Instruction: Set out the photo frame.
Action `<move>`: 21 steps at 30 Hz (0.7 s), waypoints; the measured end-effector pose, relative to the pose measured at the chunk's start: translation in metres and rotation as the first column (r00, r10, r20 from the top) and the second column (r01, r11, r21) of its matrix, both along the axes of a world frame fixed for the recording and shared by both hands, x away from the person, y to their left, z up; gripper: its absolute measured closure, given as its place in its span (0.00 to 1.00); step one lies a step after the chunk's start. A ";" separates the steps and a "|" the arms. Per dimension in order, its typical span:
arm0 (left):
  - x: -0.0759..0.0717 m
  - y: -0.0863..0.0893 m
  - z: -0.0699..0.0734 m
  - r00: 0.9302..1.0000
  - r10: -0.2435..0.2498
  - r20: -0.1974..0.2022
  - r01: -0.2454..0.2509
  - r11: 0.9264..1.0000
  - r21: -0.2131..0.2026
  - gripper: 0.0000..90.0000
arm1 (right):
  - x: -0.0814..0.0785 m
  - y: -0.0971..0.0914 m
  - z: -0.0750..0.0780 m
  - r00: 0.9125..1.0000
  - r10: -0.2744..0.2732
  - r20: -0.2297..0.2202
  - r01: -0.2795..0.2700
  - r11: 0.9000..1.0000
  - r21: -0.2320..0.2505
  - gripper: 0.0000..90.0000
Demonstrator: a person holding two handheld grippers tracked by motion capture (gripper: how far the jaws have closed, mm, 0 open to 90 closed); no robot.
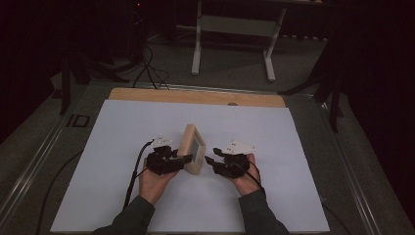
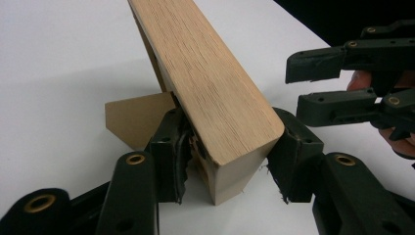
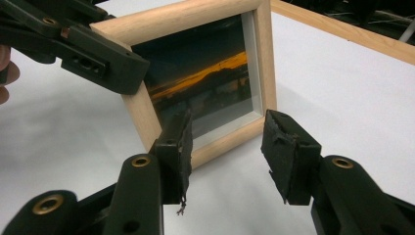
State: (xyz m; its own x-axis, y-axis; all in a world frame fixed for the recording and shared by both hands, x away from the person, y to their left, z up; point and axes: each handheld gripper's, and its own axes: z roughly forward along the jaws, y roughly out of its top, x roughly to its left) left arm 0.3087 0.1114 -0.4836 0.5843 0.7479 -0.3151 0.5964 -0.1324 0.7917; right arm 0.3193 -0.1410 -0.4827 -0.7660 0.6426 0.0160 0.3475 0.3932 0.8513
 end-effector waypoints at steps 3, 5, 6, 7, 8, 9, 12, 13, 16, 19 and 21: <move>0.000 0.000 0.000 1.000 -0.002 -0.004 0.002 1.000 -0.001 0.60 | 0.000 -0.002 0.001 1.000 -0.006 0.004 0.006 1.000 0.005 0.60; 0.000 0.000 0.000 1.000 -0.004 -0.006 0.004 1.000 -0.004 0.61 | 0.001 -0.003 0.002 1.000 -0.009 0.003 0.009 1.000 0.007 0.60; 0.000 0.000 0.000 1.000 -0.005 -0.006 0.005 1.000 -0.004 0.61 | 0.001 -0.004 0.002 1.000 -0.012 0.003 0.012 1.000 0.009 0.60; 0.000 0.000 0.000 1.000 -0.005 -0.006 0.005 1.000 -0.005 0.62 | 0.001 -0.005 0.003 1.000 -0.015 0.004 0.015 1.000 0.011 0.60; -0.001 0.000 0.001 1.000 -0.006 -0.005 0.006 1.000 -0.005 0.63 | 0.001 -0.006 0.003 1.000 -0.016 0.004 0.016 1.000 0.014 0.60; -0.001 0.001 0.001 1.000 -0.008 -0.003 0.008 1.000 -0.003 0.63 | 0.002 -0.006 0.004 1.000 -0.018 0.007 0.018 1.000 0.015 0.60; -0.001 0.001 0.001 1.000 -0.014 0.000 0.014 1.000 0.000 0.65 | 0.002 -0.009 0.005 0.999 -0.032 0.011 0.032 0.999 0.023 0.59; -0.002 0.000 0.001 1.000 -0.016 0.001 0.016 1.000 0.001 0.66 | 0.002 -0.010 0.006 0.999 -0.036 0.011 0.035 0.999 0.027 0.59; -0.003 0.000 0.002 1.000 -0.024 0.009 0.024 1.000 0.010 0.68 | 0.003 -0.014 0.008 0.999 -0.051 0.013 0.050 0.998 0.038 0.59; -0.003 -0.001 0.002 0.999 -0.031 0.011 0.031 0.999 0.017 0.68 | 0.003 -0.017 0.010 0.998 -0.063 0.021 0.062 0.997 0.047 0.58; -0.004 0.000 0.003 0.999 -0.036 0.012 0.036 0.999 0.018 0.68 | 0.003 -0.019 0.011 0.997 -0.071 0.024 0.069 0.996 0.053 0.58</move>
